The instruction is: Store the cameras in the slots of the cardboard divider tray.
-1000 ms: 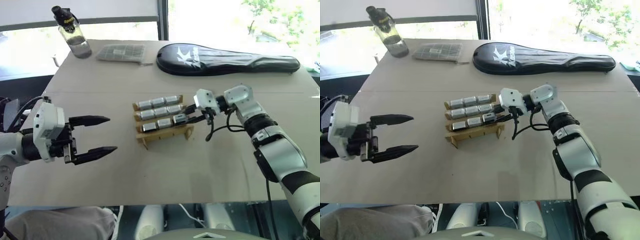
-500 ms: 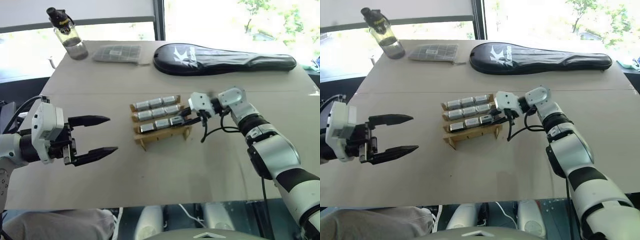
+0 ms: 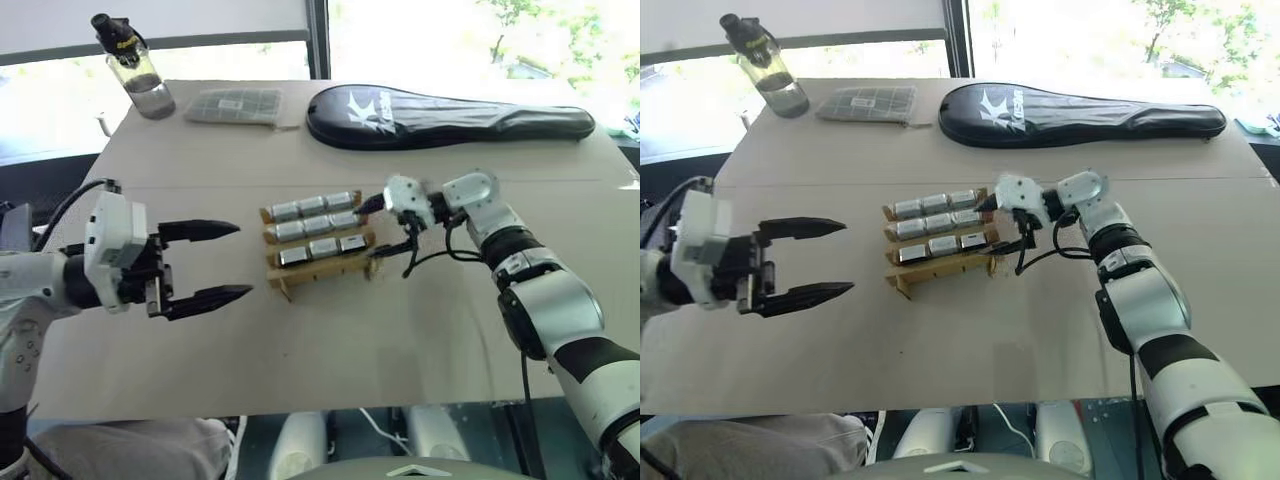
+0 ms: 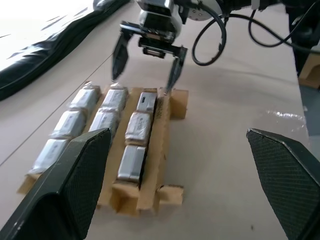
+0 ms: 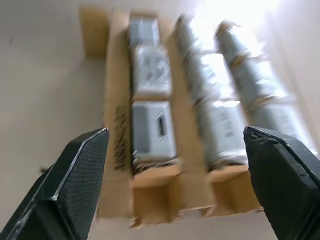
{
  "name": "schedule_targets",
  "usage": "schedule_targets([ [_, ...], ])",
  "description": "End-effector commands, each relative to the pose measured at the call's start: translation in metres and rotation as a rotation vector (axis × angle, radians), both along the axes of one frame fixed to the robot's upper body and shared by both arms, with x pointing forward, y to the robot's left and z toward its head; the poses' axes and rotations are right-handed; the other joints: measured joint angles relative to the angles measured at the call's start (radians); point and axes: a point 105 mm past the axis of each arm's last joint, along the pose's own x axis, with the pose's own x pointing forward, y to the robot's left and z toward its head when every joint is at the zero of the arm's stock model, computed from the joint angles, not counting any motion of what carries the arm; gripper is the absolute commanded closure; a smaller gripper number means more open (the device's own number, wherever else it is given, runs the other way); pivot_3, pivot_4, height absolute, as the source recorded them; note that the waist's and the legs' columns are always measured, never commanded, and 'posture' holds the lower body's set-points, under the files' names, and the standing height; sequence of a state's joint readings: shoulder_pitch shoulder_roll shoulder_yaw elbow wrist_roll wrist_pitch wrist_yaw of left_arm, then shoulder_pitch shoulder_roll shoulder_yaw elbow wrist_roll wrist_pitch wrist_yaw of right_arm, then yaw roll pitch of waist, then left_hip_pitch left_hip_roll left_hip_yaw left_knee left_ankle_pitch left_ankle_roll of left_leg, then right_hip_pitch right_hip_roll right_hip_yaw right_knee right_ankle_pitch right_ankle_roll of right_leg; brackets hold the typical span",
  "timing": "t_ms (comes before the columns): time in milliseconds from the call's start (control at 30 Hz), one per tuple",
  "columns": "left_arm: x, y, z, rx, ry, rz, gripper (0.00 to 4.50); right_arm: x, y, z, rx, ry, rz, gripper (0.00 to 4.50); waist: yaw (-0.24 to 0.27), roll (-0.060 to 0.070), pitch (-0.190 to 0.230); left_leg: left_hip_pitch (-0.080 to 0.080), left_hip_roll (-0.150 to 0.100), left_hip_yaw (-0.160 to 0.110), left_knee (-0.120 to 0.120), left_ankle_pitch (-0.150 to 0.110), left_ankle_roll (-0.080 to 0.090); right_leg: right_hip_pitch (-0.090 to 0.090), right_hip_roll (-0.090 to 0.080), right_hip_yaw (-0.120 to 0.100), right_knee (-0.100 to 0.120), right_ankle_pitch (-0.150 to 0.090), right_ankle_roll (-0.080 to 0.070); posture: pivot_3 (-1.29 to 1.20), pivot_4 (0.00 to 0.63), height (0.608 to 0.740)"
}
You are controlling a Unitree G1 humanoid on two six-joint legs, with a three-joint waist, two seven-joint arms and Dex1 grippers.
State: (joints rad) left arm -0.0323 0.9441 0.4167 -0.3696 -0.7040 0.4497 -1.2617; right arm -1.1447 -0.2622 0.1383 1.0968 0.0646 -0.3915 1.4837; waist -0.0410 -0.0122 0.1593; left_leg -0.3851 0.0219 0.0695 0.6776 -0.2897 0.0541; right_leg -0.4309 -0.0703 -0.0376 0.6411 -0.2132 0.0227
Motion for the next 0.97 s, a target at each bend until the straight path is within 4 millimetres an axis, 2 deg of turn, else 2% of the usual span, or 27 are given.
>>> schedule_targets([
  [33,0.005,-0.007,-0.003,-0.028,-0.029,-0.016,0.0,0.001,-0.004,0.051,0.187,-0.087,-0.026,0.17,0.0,0.0,0.0,0.0,0.0,0.0,0.0,0.0,0.0,0.0,0.0,0.0,0.0,0.0,0.0,0.0,0.15,0.74],
  [100,0.011,-0.013,-0.004,-0.067,-0.042,-0.008,0.0,0.0,-0.013,0.075,0.301,-0.122,-0.089,0.17,0.001,0.001,0.0,0.0,0.0,0.0,-0.001,0.0,0.0,0.0,0.0,0.0,0.0,0.0,0.0,0.0,0.15,0.74],
  [133,0.013,-0.015,-0.004,-0.082,-0.049,-0.003,0.0,-0.002,-0.017,0.081,0.33,-0.13,-0.113,0.17,0.004,0.001,0.0,0.0,0.0,0.0,-0.001,0.0,0.0,-0.001,0.0,0.0,0.0,0.0,0.0,0.0,0.15,0.74],
  [200,0.017,-0.019,0.0,-0.115,-0.069,0.009,0.0,-0.005,-0.03,0.088,0.373,-0.149,-0.185,0.17,0.008,0.0,0.0,-0.001,0.0,-0.001,-0.001,0.0,0.0,0.0,0.0,-0.001,0.0,0.0,0.0,0.0,0.15,0.74],
  [233,0.019,-0.02,0.003,-0.135,-0.082,0.033,0.0,-0.005,-0.046,0.085,0.385,-0.154,-0.271,0.17,0.01,0.0,0.0,-0.001,0.0,-0.002,-0.001,0.0,0.0,0.0,-0.001,-0.002,0.0,0.0,0.0,0.0,0.15,0.74],
  [300,0.024,-0.016,0.004,-0.181,-0.072,0.115,0.0,-0.01,-0.078,0.073,0.387,-0.14,-0.428,0.17,0.021,0.0,0.0,-0.002,0.0,-0.003,-0.001,0.0,0.0,0.0,-0.002,-0.003,-0.001,0.0,0.0,0.0,0.15,0.74],
  [367,0.028,-0.009,-0.002,-0.172,-0.058,0.221,0.0,-0.016,-0.107,0.058,0.411,-0.086,-0.597,0.17,0.03,0.0,0.0,-0.002,0.0,-0.003,-0.001,0.0,0.0,0.0,-0.002,-0.003,-0.002,0.0,0.0,0.0,0.15,0.74],
  [467,0.028,0.003,-0.013,-0.179,-0.043,0.363,0.0,-0.038,-0.139,0.027,0.378,-0.01,-0.751,0.17,0.03,0.0,0.0,-0.004,0.0,-0.003,-0.002,0.0,0.0,-0.002,-0.003,-0.003,-0.004,0.0,0.0,0.0,0.15,0.74],
  [567,0.021,0.015,-0.028,-0.213,-0.028,0.483,0.0,-0.066,-0.154,-0.001,0.347,0.071,-0.831,0.17,0.024,0.0,0.0,-0.004,0.0,-0.002,-0.003,0.0,0.0,-0.002,-0.001,-0.002,-0.003,0.0,0.0,0.0,0.15,0.74],
  [667,0.007,0.029,-0.06,-0.181,0.014,0.575,0.0,-0.089,-0.168,-0.029,0.285,0.137,-0.901,0.17,0.025,0.0,-0.001,0.002,0.0,0.0,-0.006,0.0,0.001,0.0,-0.001,0.001,-0.002,0.0,0.0,0.0,0.15,0.74],
  [733,-0.001,0.034,-0.075,-0.173,0.036,0.611,0.0,-0.099,-0.175,-0.042,0.257,0.158,-0.925,0.17,0.029,0.0,0.0,0.004,0.0,0.001,-0.006,-0.002,0.005,0.002,0.0,0.001,-0.002,0.0,0.0,0.0,0.15,0.74],
  [833,-0.01,0.034,-0.087,-0.184,0.047,0.637,0.0,-0.108,-0.181,-0.054,0.274,0.183,-0.95,0.17,0.035,-0.001,-0.001,0.004,0.0,0.001,-0.003,-0.002,0.006,0.002,0.001,0.001,-0.002,-0.003,-0.004,0.0,0.15,0.74],
  [900,-0.024,0.03,-0.102,-0.124,0.035,0.609,0.0,-0.109,-0.183,-0.063,0.272,0.205,-0.943,0.17,0.035,-0.004,-0.003,0.005,0.0,0.001,-0.001,-0.002,0.006,0.004,0.002,0.001,-0.002,-0.003,-0.003,0.0,0.15,0.74],
  [967,-0.027,0.031,-0.106,-0.097,0.026,0.603,0.0,-0.108,-0.182,-0.067,0.275,0.218,-0.938,0.17,0.033,-0.005,-0.004,0.006,0.0,0.003,-0.001,-0.003,0.006,0.004,0.003,0.001,-0.002,-0.003,-0.003,0.0,0.15,0.74],
])
